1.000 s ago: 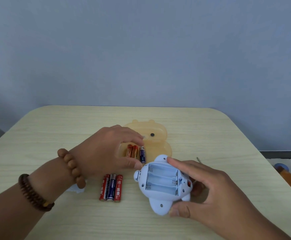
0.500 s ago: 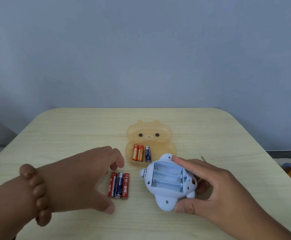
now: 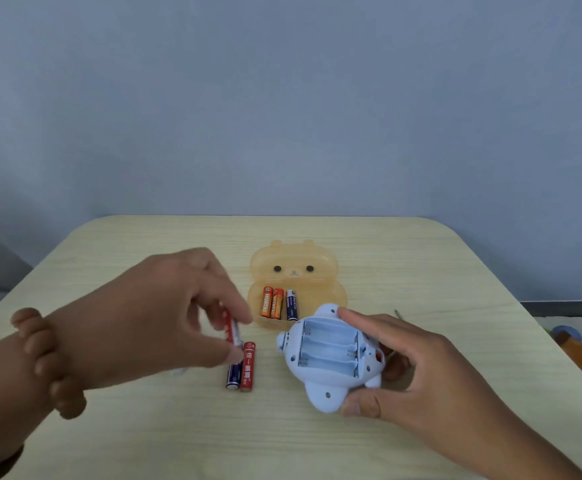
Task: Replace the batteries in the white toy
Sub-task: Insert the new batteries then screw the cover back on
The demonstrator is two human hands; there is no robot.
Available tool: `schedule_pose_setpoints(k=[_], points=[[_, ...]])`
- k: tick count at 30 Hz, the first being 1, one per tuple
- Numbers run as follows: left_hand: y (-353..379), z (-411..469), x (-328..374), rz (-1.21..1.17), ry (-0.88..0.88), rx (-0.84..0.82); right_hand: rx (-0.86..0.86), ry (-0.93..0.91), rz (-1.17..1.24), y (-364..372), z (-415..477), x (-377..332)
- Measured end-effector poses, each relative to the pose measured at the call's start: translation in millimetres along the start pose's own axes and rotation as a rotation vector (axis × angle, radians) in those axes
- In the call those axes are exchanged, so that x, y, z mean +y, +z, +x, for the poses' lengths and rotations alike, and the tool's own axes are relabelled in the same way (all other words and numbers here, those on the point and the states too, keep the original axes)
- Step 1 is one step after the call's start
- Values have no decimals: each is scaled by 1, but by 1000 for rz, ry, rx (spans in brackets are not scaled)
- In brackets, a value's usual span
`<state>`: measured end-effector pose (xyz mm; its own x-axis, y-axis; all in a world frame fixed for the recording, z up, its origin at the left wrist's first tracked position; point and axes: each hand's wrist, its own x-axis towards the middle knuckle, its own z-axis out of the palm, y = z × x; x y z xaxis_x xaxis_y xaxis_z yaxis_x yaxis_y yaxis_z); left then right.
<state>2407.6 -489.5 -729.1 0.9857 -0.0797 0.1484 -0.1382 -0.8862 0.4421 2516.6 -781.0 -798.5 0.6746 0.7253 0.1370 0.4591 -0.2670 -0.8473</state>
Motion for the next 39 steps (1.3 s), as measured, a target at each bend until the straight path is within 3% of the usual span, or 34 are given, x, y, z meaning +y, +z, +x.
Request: schedule_pose_setpoints(k=[6,12,23,39], points=[[27,25,33,-399,12,151,-12,-1,5,2,1,-2],[53,42,50,-326,94,309,-5,-13,-7,2,2,-2],[59,40,57,-119,174,319,-23,-65,13,0,4,-8],[73,42,55,-91,336,362,-20,-74,12,0,5,-13]])
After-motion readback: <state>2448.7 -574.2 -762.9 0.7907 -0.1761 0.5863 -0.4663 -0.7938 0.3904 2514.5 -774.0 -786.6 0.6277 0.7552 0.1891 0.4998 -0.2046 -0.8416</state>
